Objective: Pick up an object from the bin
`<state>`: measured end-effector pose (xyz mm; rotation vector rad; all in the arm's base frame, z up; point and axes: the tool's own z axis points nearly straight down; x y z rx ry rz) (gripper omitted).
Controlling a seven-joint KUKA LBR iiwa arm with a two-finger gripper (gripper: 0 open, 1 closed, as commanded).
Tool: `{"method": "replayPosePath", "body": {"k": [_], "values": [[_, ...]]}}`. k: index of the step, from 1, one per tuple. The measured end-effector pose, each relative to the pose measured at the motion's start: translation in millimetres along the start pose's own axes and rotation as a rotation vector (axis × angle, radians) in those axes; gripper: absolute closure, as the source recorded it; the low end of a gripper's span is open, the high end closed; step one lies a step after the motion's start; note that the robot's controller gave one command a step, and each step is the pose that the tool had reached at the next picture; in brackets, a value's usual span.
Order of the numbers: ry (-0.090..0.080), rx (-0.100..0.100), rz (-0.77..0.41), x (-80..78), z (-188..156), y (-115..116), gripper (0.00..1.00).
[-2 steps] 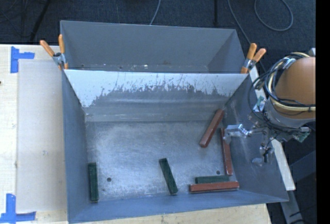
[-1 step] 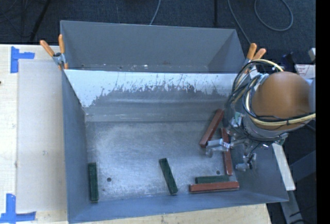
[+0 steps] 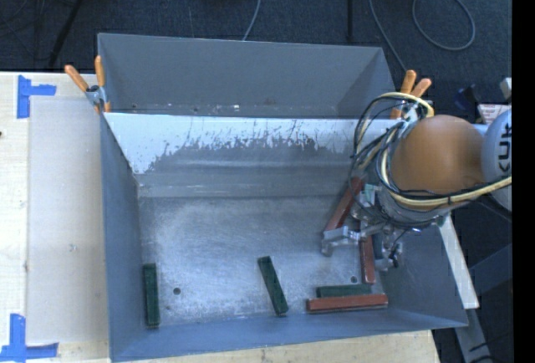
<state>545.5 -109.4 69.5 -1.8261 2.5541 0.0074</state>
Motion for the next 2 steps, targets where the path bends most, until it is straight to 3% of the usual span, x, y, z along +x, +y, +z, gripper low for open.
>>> {"method": "replayPosePath", "body": {"k": [1, 2], "values": [[0.001, 0.0, 0.005, 1.7, -1, 0, 1.0], [0.002, 0.01, 0.045, 9.3, -210, 0, 1.0]]}}
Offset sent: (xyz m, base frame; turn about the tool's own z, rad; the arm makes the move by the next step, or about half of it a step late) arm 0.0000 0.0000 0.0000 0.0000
